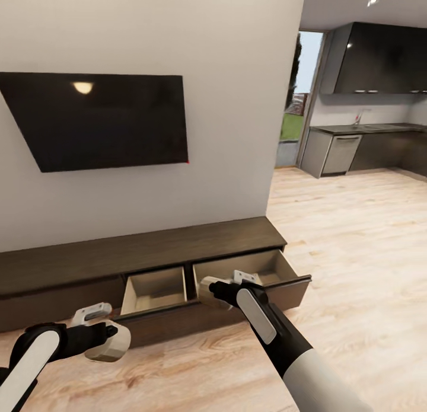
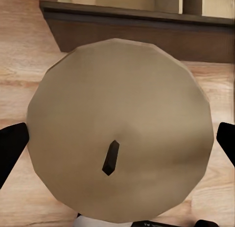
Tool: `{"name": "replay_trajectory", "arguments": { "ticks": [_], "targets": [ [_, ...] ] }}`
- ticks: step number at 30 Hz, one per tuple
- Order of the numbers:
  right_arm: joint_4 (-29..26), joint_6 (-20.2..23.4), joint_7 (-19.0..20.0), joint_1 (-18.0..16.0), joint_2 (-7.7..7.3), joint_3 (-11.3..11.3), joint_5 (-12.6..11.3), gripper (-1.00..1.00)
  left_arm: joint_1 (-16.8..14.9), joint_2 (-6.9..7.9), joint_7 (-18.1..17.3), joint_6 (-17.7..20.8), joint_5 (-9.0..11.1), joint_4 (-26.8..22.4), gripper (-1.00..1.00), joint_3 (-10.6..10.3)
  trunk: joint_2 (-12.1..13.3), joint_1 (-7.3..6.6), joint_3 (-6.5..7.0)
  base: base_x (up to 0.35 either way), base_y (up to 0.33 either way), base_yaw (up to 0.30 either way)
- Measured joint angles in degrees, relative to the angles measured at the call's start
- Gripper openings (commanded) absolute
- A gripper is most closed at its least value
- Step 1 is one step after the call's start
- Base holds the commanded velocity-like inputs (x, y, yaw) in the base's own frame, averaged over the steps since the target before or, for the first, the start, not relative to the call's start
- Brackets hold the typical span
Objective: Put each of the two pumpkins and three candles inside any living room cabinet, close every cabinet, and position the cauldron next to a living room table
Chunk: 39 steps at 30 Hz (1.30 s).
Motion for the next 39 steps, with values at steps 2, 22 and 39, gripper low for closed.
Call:
{"name": "replay_trajectory", "arguments": {
  "ticks": [2, 22, 39],
  "targets": [
    [0.0, 0.0, 0.0, 0.0, 0.0, 0.0, 0.0, -1.0, 0.0, 0.0, 0.0, 0.0, 0.0, 0.0, -1.0, -0.1, 0.0, 0.0, 0.1, 0.0, 0.0, -0.261],
    [0.0, 0.0, 0.0, 0.0, 0.0, 0.0, 0.0, -1.0, 0.0, 0.0, 0.0, 0.0, -0.5, -0.3, -1.0, -1.2, 0.0, 0.0, 1.14, 0.0, 0.0, -0.258],
    [0.0, 0.0, 0.0, 0.0, 0.0, 0.0, 0.0, -1.0, 0.0, 0.0, 0.0, 0.0, -0.6, -0.3, -1.0, -2.2, 0.0, 0.0, 2.03, 0.0, 0.0, -0.257]
  ]
}}
